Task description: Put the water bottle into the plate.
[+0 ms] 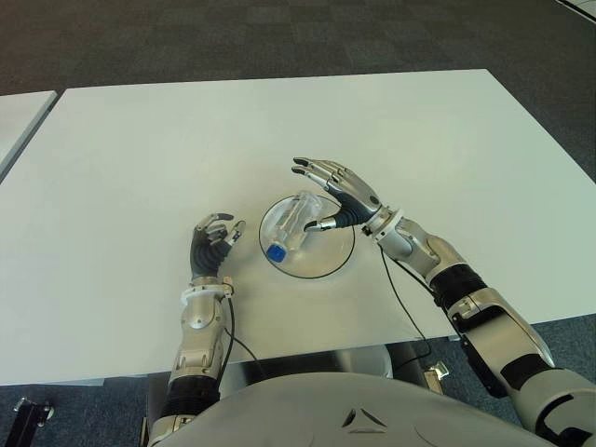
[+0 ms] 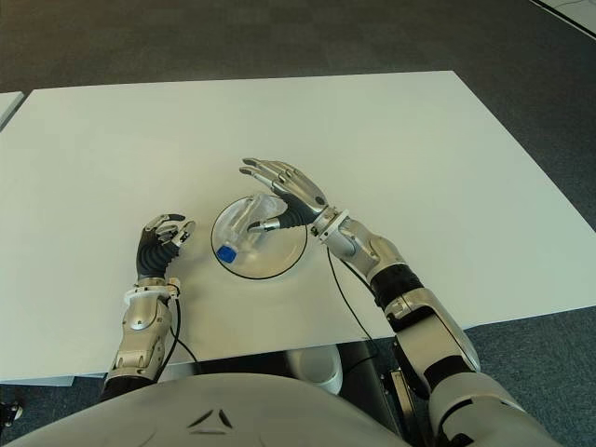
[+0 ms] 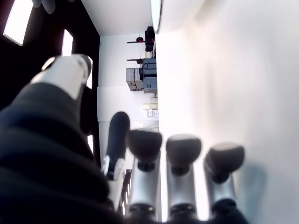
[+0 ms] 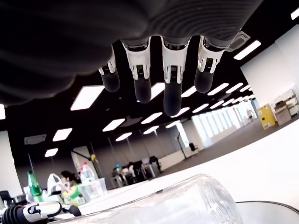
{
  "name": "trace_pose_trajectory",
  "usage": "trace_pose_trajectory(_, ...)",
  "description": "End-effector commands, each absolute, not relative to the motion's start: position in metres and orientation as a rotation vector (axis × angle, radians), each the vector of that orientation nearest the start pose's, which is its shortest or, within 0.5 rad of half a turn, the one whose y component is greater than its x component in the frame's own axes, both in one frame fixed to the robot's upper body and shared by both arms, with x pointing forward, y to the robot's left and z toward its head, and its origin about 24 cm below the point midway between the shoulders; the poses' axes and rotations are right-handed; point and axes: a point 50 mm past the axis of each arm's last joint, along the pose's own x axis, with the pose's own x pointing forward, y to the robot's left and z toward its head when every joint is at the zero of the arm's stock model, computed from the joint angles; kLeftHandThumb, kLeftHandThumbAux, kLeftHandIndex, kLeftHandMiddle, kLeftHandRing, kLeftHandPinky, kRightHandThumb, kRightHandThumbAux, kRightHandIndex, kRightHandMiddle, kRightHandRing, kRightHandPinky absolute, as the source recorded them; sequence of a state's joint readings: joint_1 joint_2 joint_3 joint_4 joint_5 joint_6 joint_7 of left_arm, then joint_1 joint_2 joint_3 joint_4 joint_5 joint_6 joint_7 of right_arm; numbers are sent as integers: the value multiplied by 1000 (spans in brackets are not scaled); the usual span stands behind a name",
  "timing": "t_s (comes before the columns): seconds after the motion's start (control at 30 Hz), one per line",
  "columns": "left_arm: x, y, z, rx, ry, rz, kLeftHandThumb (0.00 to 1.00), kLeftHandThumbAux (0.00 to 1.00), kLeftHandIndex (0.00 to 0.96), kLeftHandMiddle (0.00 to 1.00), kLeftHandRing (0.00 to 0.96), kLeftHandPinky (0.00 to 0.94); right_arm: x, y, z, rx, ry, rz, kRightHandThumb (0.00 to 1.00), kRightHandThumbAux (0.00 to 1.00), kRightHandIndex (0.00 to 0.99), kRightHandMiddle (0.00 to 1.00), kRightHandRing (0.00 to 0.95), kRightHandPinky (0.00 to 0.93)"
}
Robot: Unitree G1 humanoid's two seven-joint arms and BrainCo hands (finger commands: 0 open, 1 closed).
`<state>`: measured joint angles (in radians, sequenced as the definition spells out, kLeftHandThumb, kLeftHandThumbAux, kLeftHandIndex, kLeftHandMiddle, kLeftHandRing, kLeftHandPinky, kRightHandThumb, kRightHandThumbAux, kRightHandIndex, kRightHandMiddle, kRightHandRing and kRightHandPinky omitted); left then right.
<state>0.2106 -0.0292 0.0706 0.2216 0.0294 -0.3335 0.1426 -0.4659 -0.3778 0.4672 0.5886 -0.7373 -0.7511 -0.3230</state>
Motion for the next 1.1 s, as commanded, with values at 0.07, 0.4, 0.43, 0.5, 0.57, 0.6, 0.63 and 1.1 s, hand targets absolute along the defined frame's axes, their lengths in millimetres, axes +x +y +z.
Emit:
trace_pose_trajectory(0.07, 194, 179, -25, 20, 112, 257, 700, 720, 436, 849, 849, 835, 287, -102, 55, -951, -678, 586, 285, 197, 0, 0, 0, 0)
trace_pose_trajectory(0.4, 193, 179, -25, 30, 117, 259, 700, 720, 436, 849, 847, 826, 284, -105, 55, -825, -630, 565, 225, 215, 0, 0, 0, 0)
trace_pose_trajectory(0.43, 193, 180, -25, 31, 117, 258, 700, 720, 435, 849, 847, 825, 284, -105, 55, -820, -629, 564, 220, 216, 0, 0, 0, 0)
trace_pose_trajectory(0.5, 193, 180, -25, 32, 116, 257, 700, 720, 435, 849, 846, 824, 283, -106, 55, -787, -636, 535, 212, 218, 0, 0, 0, 0)
trace_pose_trajectory(0.57, 193, 179, -25, 33, 114, 256, 700, 720, 436, 849, 847, 826, 282, -106, 54, -735, -651, 485, 165, 228, 0, 0, 0, 0)
trace_pose_trajectory(0.6, 193, 179, -25, 32, 113, 257, 700, 720, 436, 849, 847, 828, 282, -107, 53, -718, -656, 467, 155, 230, 0, 0, 0, 0)
trace_pose_trajectory(0.63, 193, 179, -24, 31, 113, 258, 700, 720, 436, 849, 848, 831, 282, -107, 54, -694, -663, 443, 142, 233, 0, 0, 0, 0)
trace_pose_trajectory(1.1, 192, 178, -23, 19, 121, 270, 704, 719, 436, 844, 850, 843, 277, -114, 50, 3, -549, -117, 177, 557, 111, 100, 111, 197)
